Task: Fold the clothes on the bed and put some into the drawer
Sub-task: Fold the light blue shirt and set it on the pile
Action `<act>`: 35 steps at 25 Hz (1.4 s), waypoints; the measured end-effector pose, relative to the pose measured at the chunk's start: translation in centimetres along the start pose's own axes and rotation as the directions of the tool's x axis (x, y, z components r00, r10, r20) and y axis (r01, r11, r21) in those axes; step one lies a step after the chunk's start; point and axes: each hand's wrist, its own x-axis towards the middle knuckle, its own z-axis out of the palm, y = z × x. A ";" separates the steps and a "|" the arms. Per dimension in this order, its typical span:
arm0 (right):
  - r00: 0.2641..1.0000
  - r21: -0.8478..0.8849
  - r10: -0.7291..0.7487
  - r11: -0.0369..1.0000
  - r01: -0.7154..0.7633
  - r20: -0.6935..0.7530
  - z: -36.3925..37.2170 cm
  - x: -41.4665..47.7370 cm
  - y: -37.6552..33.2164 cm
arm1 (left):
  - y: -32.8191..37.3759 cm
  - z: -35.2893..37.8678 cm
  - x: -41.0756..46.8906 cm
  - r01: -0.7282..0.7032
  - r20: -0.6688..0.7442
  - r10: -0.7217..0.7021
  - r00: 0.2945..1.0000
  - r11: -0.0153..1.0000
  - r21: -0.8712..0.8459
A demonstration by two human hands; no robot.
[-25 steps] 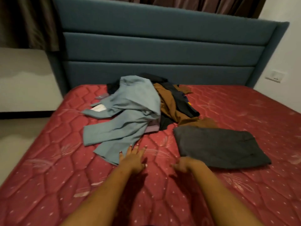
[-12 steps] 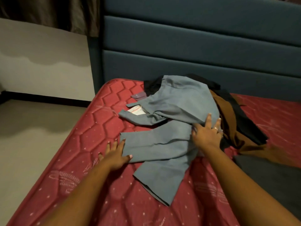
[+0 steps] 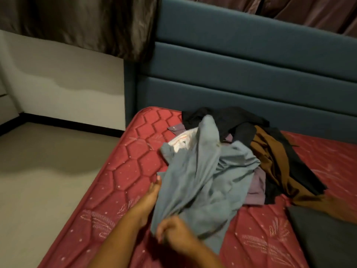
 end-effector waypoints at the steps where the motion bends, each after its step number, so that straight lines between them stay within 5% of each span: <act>1: 0.982 -0.256 0.152 0.959 -0.118 0.115 3.6 -1.8 -5.2 | 0.1 0.0 -1.7 0.033 -0.011 -0.036 0.999 0.984 -0.177; 2: 0.934 -0.608 0.349 0.758 -0.236 0.074 6.0 -4.1 -9.1 | -0.3 -0.1 -3.2 0.032 -0.059 -0.048 0.997 0.967 -0.252; 3: 0.888 -0.742 0.460 0.601 -0.297 0.017 7.5 -5.8 -11.6 | -0.8 -0.1 -4.9 0.049 -0.100 -0.080 0.992 0.960 -0.276; 5: 0.879 -0.785 0.475 0.534 -0.315 -0.029 7.3 -11.4 -14.7 | -1.3 -0.5 -9.5 0.078 -0.136 -0.110 0.985 0.972 -0.223; 6: 0.902 -0.752 0.430 0.610 -0.249 0.051 5.7 -14.1 -12.3 | -1.3 -0.5 -11.4 0.067 -0.123 -0.092 0.988 0.979 -0.190; 7: 0.928 -0.629 0.305 0.769 -0.109 0.212 4.3 -16.2 -10.3 | -1.0 -0.6 -13.3 0.031 -0.105 -0.050 0.993 0.984 -0.177; 8: 0.965 -0.352 0.030 0.934 0.067 0.262 2.9 -17.8 -7.1 | -0.4 -0.3 -15.0 -0.042 -0.072 0.028 0.997 0.980 -0.193; 9: 0.986 -0.039 -0.107 0.993 0.113 0.124 0.7 -20.2 -4.3 | 0.4 -0.3 -16.6 -0.126 -0.050 0.118 0.992 0.969 -0.215; 11: 0.974 0.543 -0.217 0.810 0.220 -0.070 -3.7 -21.9 -4.1 | 2.0 -0.1 -19.5 -0.255 0.004 0.262 0.965 0.943 -0.212; 13: 0.865 0.591 0.079 0.760 0.270 -0.496 -6.5 -21.3 -0.8 | 2.8 -0.2 -22.8 -0.299 0.103 0.307 0.946 0.950 -0.091; 15: 0.818 0.432 0.020 0.856 0.283 -0.575 -7.3 -21.5 -0.3 | 3.2 -0.9 -26.5 -0.318 0.285 0.307 0.908 0.948 -0.010; 17: 0.889 0.330 -0.200 0.876 0.351 -0.413 -6.7 -22.9 -0.7 | 4.1 -2.1 -30.0 -0.356 0.454 0.291 0.842 0.932 0.062; 21: 0.969 0.711 -0.246 0.685 0.158 0.022 -3.7 -27.1 -2.7 | 4.5 -4.9 -33.1 -0.318 0.392 0.139 0.910 0.838 0.442; 24: 0.985 0.878 -0.171 0.475 0.062 0.024 -2.8 -28.8 -5.3 | 0.9 -4.9 -34.8 -0.250 0.360 0.049 0.932 0.805 0.537; 26: 0.986 0.848 -0.162 0.518 0.115 -0.034 -4.1 -29.5 -5.8 | -1.5 -4.3 -36.8 -0.233 0.307 0.056 0.950 0.784 0.576; 29: 0.899 0.845 -0.431 0.508 0.167 0.082 -7.2 -32.2 -5.3 | -2.6 -4.5 -38.4 -0.340 0.216 0.282 0.935 0.528 0.778; 30: 0.860 0.818 -0.481 0.556 0.148 0.171 -7.8 -33.2 -5.2 | -2.5 -4.2 -39.1 -0.378 0.224 0.332 0.916 0.533 0.757; 32: 0.821 0.678 -0.459 0.724 0.125 0.340 -7.9 -34.9 -5.7 | -2.7 -2.8 -40.3 -0.391 0.263 0.289 0.921 0.695 0.604; 35: 0.885 0.482 -0.345 0.860 0.165 0.313 -6.2 -36.8 -6.4 | -4.8 -1.3 -41.6 -0.398 0.328 0.275 0.904 0.823 0.406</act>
